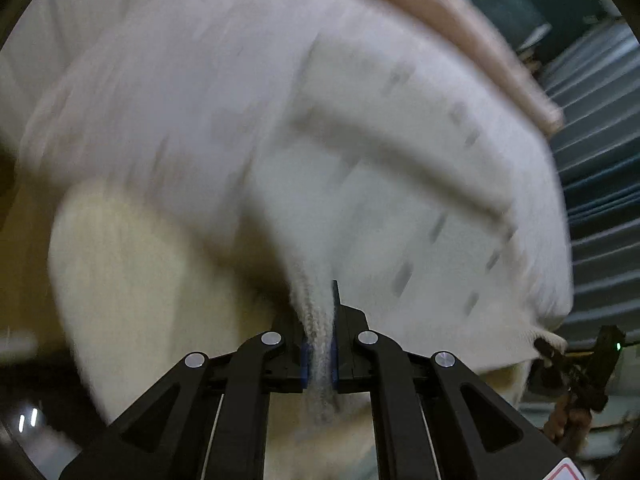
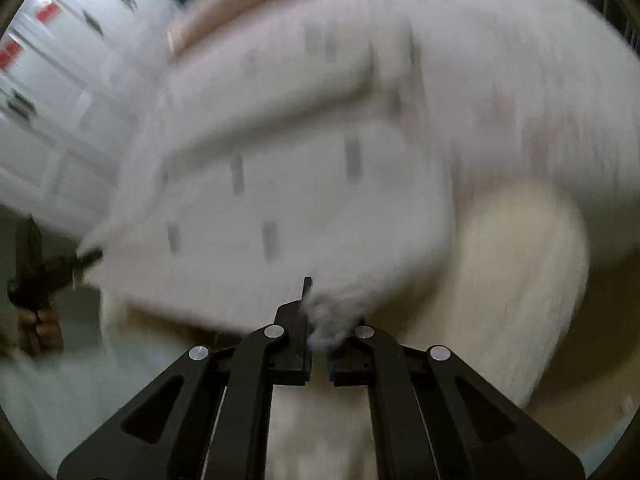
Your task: Fold small clothes
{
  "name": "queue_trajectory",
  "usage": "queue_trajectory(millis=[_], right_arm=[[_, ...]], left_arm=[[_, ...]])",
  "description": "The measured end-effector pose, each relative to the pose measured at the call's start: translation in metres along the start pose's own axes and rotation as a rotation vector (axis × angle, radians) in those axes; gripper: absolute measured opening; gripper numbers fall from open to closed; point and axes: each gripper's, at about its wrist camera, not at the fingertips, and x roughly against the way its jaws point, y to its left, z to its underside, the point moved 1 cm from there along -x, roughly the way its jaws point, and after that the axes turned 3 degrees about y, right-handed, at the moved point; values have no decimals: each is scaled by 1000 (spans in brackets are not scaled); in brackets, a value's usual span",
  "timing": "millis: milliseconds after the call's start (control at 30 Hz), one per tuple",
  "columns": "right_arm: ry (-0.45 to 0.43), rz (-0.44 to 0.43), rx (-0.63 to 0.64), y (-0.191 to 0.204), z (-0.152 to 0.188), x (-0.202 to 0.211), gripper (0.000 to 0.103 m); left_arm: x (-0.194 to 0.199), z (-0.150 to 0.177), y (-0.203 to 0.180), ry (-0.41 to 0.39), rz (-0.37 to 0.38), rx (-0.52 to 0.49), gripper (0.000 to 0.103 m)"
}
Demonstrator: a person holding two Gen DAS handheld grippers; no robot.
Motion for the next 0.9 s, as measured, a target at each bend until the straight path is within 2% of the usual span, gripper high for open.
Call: queue_trajectory(millis=[67, 100, 167, 200, 233, 267, 300, 333, 367, 400, 467, 500, 567, 700, 733, 800, 867, 900], right_arm=[[-181, -64, -2, 1, -58, 9, 5], [-302, -77, -14, 1, -94, 15, 6], [-489, -52, -72, 2, -139, 30, 12], [-601, -53, -139, 3, -157, 44, 30], [-683, -75, -183, 2, -164, 57, 41], [-788, -90, -230, 2, -167, 74, 61], [-847, -96, -241, 1, -166, 86, 68], [-869, -99, -229, 2, -164, 92, 68], [-875, -91, -212, 1, -161, 97, 69], [-860, -61, -200, -1, -158, 97, 72], [-780, -4, -183, -11, -147, 78, 75], [-733, 15, -180, -15, -144, 64, 75], [-596, 86, -203, -29, -130, 22, 75], [-403, 142, -263, -54, -115, -45, 75], [-368, 140, -289, -59, -111, -58, 75], [-307, 134, -339, -68, -109, -86, 75], [-255, 111, -389, -76, -111, -105, 75], [-239, 72, -417, -76, -109, -114, 75]], left_arm=[[2, -49, -19, -101, 24, -47, 5], [3, -81, -33, -177, 37, -79, 6], [4, -125, -55, -271, 13, -102, 13], [8, -149, -67, -330, 5, -106, 16], [14, -164, -74, -374, -3, -100, 17], [19, -170, -76, -393, 3, -80, 20], [30, -177, -77, -436, 33, -52, 27], [38, -177, -76, -473, 35, -41, 54], [45, -178, -76, -514, 10, -28, 80], [52, -174, -71, -570, -34, -10, 87], [47, -167, -63, -609, -97, -15, 87], [35, -165, -54, -577, -120, -23, 87], [0, -160, -35, -456, -130, 6, 87], [-87, -138, 16, -193, -88, 165, 87], [-104, -129, 23, -154, -66, 190, 87], [-132, -112, 28, -98, -80, 223, 87], [-150, -108, 29, -78, -67, 216, 87], [-159, -110, 28, -74, -89, 218, 87]])
